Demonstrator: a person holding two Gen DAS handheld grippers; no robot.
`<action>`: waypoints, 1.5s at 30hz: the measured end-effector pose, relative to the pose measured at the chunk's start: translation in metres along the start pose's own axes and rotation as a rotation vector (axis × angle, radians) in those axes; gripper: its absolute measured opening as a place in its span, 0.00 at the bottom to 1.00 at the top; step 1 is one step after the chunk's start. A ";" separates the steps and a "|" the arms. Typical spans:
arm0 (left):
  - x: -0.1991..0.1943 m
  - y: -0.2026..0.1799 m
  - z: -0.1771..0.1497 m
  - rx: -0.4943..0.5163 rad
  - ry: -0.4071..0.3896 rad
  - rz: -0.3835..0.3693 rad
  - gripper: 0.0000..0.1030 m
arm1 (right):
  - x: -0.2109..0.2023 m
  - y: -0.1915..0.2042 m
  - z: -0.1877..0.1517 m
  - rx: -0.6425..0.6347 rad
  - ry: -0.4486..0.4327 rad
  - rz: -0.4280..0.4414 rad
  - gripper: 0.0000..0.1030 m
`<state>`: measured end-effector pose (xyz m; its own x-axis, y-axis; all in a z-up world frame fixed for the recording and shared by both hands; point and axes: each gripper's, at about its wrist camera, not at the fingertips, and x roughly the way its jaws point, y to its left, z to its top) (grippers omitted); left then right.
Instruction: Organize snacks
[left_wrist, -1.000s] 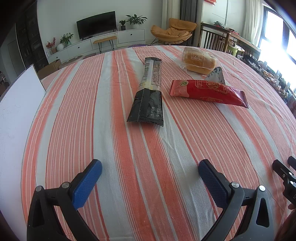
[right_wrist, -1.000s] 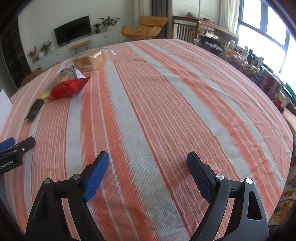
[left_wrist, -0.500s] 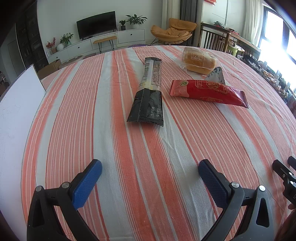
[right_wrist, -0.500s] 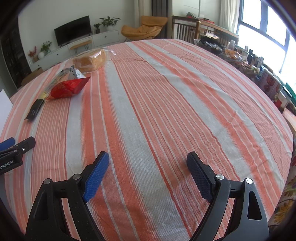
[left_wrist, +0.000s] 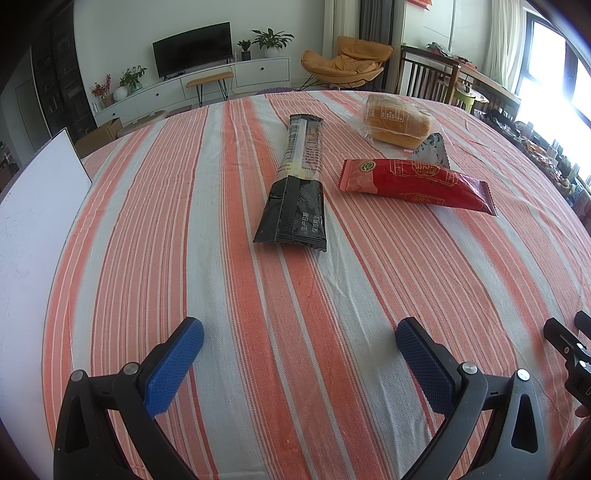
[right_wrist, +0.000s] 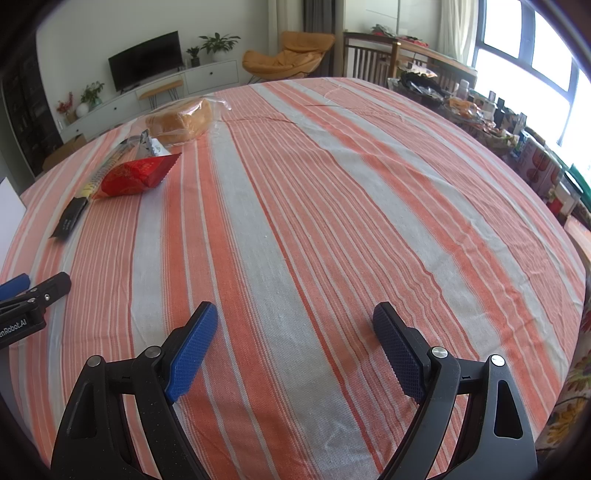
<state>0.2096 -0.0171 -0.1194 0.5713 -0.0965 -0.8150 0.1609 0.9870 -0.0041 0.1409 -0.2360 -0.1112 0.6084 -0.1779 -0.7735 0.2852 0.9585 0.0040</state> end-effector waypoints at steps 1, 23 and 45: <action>0.000 0.000 0.000 0.000 0.000 0.000 1.00 | 0.000 0.000 0.000 0.000 0.000 0.000 0.86; 0.000 0.000 0.000 0.000 0.000 0.000 1.00 | 0.000 0.000 0.000 0.000 0.000 0.000 0.86; 0.002 0.008 0.030 0.001 0.173 -0.076 0.99 | 0.000 0.000 0.000 0.000 0.000 0.001 0.87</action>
<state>0.2359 -0.0135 -0.1036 0.4102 -0.1467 -0.9001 0.1986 0.9777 -0.0688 0.1410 -0.2360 -0.1114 0.6085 -0.1772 -0.7735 0.2847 0.9586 0.0044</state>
